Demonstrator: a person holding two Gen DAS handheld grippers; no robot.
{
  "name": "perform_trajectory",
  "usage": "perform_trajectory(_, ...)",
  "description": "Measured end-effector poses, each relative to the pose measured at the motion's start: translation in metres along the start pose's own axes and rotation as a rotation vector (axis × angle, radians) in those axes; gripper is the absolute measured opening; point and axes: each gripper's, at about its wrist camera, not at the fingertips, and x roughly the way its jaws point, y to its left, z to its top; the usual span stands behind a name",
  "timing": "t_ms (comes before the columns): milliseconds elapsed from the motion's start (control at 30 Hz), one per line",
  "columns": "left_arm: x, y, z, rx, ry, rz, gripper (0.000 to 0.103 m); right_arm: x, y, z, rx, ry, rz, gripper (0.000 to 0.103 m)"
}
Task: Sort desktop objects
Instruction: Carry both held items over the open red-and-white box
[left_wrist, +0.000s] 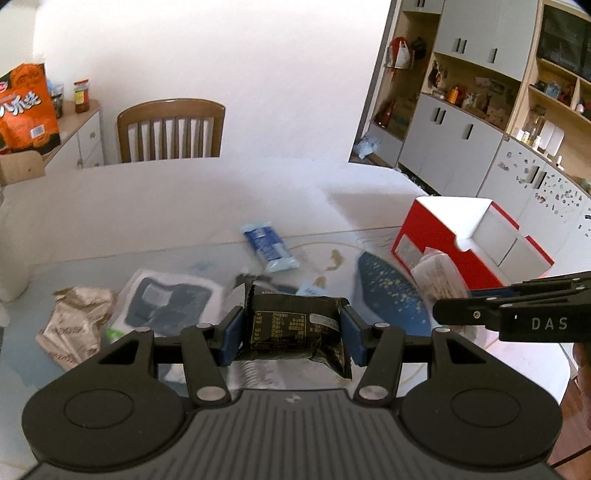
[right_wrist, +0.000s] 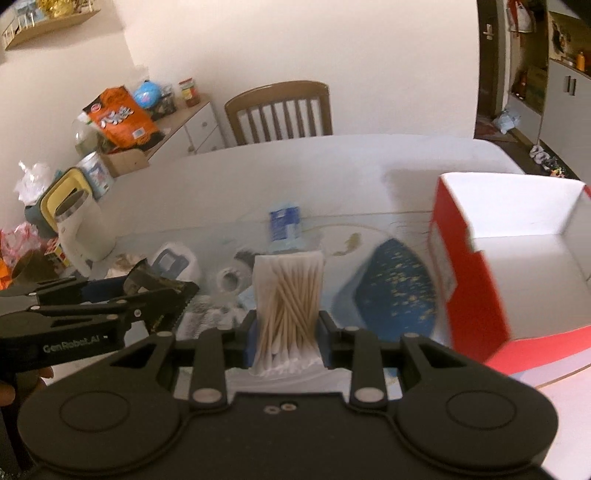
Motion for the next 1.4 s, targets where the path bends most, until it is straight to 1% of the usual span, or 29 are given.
perform_trajectory(300, 0.016, -0.046, 0.022, 0.023, -0.007, -0.030, 0.055, -0.021, -0.052, 0.013, 0.061, -0.035, -0.068, 0.031)
perform_trajectory(500, 0.029, -0.080, 0.036, 0.044, -0.016, -0.051, 0.055, -0.031, -0.085, 0.023, 0.082, -0.058, -0.097, 0.031)
perform_trajectory(867, 0.059, -0.138, 0.059, 0.070, -0.028, -0.078, 0.055, -0.041, -0.146, 0.031, 0.121, -0.091, -0.146, 0.031)
perform_trajectory(1167, 0.085, -0.191, 0.073, 0.110, -0.023, -0.118, 0.055, -0.048, -0.197, 0.028, 0.137, -0.083, -0.175, 0.031)
perform_trajectory(1300, 0.100, -0.211, 0.075, 0.131, -0.011, -0.133, 0.055, -0.045, -0.215, 0.026, 0.156, -0.072, -0.203, 0.031)
perform_trajectory(1400, 0.111, -0.222, 0.072, 0.143, 0.003, -0.143, 0.055, -0.042, -0.229, 0.024, 0.172, -0.056, -0.209, 0.031)
